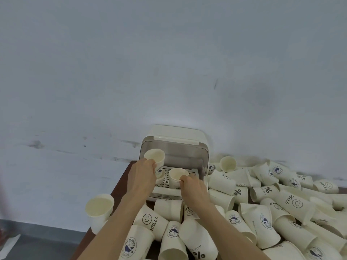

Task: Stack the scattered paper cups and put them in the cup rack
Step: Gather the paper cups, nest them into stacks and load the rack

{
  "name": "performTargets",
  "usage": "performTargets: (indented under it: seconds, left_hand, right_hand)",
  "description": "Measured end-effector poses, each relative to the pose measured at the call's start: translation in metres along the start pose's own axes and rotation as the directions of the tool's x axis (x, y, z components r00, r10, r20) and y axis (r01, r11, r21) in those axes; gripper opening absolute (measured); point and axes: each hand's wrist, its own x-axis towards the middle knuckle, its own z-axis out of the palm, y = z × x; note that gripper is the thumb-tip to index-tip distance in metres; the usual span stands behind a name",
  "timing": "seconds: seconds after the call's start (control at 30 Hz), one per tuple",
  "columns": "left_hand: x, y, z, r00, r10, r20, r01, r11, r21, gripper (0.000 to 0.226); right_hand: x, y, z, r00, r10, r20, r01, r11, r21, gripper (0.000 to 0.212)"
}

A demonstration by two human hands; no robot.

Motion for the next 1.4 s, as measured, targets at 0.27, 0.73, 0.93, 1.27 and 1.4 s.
performTargets:
  seconds: [0.27,0.73,0.93,1.27,1.4]
  left_hand:
    - [0.002,-0.01,0.023,0.992,0.01,0.122,-0.025,0.992,0.121,0.021]
    - [-0.006,-0.003,0.033,0.946,0.025,0.323,-0.091,0.978,0.19,0.02]
    - [-0.018,0.002,0.018,0.969,0.011,0.248,-0.03,0.997,0.072,0.029]
    - [-0.054,0.035,-0.014,0.983,0.061,0.173,-0.049,0.996,-0.07,0.027]
    - [-0.074,0.062,-0.027,0.975,0.114,0.189,-0.088,0.986,-0.142,0.031]
  right_hand:
    - [-0.005,-0.003,-0.001,0.999,-0.038,-0.019,0.038,0.999,-0.024,0.018]
    - [-0.008,-0.002,-0.008,0.998,-0.056,0.032,0.056,0.998,0.013,0.022]
    - [-0.01,0.008,-0.027,0.985,-0.012,0.171,-0.037,0.96,0.279,0.05]
    - [-0.073,0.022,-0.063,0.999,0.041,-0.034,-0.025,0.925,0.38,0.036]
    - [-0.098,0.032,-0.084,0.996,0.068,-0.057,-0.044,0.934,0.356,0.034]
